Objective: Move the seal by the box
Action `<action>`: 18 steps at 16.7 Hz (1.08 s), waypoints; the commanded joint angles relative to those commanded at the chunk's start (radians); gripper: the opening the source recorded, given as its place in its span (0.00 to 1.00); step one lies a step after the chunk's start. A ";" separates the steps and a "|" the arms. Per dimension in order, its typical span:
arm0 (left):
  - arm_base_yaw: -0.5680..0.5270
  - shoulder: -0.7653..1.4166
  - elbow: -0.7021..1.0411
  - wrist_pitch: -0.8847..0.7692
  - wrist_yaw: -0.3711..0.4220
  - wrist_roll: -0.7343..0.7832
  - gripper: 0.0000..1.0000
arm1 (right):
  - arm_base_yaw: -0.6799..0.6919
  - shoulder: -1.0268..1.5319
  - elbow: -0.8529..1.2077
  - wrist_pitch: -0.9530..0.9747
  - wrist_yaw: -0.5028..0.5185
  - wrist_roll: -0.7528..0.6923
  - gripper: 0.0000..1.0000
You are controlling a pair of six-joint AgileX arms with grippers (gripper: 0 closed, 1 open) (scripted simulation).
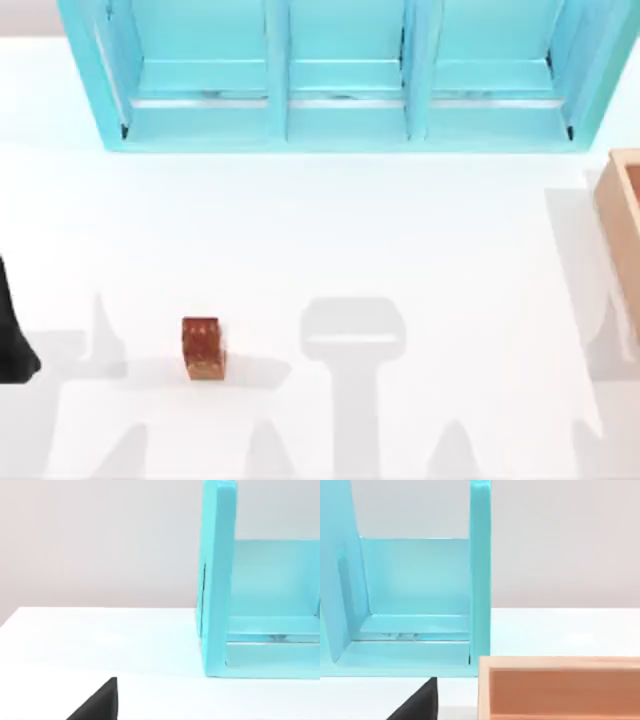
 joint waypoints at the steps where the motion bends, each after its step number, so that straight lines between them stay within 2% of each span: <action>1: 0.000 0.000 0.000 0.000 0.000 0.000 1.00 | 0.000 0.000 0.000 0.000 0.000 0.000 1.00; 4: 0.000 0.000 0.000 0.000 0.000 0.000 1.00 | 0.009 0.019 0.022 -0.013 -0.001 0.009 1.00; 8: 0.000 0.000 0.000 0.000 0.000 0.000 1.00 | 0.077 0.165 0.179 -0.113 -0.009 0.073 1.00; 13: 0.000 0.000 0.000 0.000 0.000 0.000 1.00 | 0.234 0.521 0.520 -0.365 -0.030 0.211 1.00; 18: 0.000 0.000 0.000 0.000 0.000 0.000 1.00 | 0.433 1.033 0.952 -0.724 -0.048 0.388 1.00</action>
